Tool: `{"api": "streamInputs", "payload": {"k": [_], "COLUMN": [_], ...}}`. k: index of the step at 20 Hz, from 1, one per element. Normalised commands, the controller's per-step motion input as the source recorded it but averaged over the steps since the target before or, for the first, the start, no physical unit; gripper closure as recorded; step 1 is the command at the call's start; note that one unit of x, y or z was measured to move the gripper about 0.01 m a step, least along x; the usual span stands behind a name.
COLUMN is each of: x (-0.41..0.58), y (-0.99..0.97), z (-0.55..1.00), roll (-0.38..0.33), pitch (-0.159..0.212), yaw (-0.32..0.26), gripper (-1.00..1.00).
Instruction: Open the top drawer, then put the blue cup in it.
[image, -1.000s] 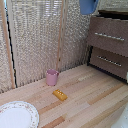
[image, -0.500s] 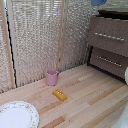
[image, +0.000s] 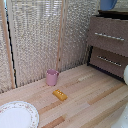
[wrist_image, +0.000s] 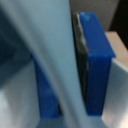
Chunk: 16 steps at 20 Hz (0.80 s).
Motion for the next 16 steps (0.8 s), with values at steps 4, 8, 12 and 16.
{"api": "streamInputs", "payload": {"k": [4, 8, 12, 16], "x": [-0.109, -0.189, -0.167, -0.004], "y": [-0.75, -0.10, 0.03, 0.06], "z": [0.03, 0.22, 0.47, 0.78], "roll": [0.051, 0.060, 0.102, 0.129], "pitch": [0.089, 0.047, 0.168, 0.040], "yaw": [-0.094, 0.018, 0.094, 0.051], "gripper": [1.00, -1.00, -1.00, -1.00]}}
